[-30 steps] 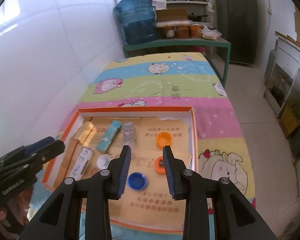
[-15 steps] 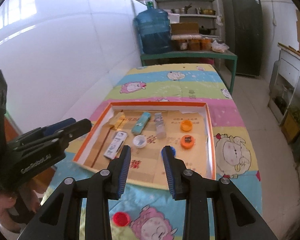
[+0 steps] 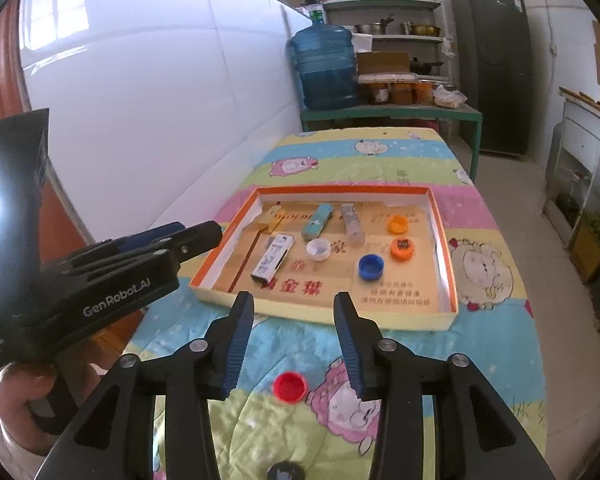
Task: Organize rigid objects
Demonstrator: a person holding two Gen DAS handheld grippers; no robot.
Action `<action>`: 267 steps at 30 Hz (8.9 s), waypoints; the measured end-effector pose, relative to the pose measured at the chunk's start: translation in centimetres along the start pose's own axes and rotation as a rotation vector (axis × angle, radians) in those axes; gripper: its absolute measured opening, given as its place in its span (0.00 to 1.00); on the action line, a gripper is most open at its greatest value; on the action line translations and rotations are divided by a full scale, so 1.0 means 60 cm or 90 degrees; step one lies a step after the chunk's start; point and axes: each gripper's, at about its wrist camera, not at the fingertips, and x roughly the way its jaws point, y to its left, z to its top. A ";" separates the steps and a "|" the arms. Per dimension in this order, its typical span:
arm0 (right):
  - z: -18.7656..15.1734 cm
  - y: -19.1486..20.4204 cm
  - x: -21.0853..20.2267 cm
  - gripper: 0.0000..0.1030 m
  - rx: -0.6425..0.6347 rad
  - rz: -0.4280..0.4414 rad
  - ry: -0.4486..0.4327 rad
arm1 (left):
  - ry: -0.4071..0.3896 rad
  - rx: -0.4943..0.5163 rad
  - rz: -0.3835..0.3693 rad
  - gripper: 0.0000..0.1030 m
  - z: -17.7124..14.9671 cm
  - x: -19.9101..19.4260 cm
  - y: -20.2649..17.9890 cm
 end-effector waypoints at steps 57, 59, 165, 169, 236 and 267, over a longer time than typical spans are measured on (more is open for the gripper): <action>-0.239 0.039 0.030 0.29 -0.094 -0.059 0.075 | 0.115 0.026 -0.078 0.41 -0.183 0.018 -0.023; -0.239 0.035 0.029 0.29 -0.088 -0.056 0.075 | 0.125 0.032 -0.086 0.41 -0.182 0.029 -0.031; 0.046 -0.161 0.181 0.29 -0.005 -0.117 0.053 | 0.120 0.022 -0.032 0.30 0.008 0.211 -0.017; 0.045 -0.163 0.193 0.29 -0.007 -0.119 0.061 | 0.131 0.024 -0.030 0.30 0.001 0.223 -0.016; 0.035 -0.168 0.223 0.35 -0.028 -0.145 0.098 | 0.143 0.056 -0.022 0.44 -0.022 0.237 -0.021; 0.022 -0.092 0.116 0.35 -0.037 -0.143 0.052 | 0.085 0.037 -0.005 0.44 -0.031 0.098 -0.018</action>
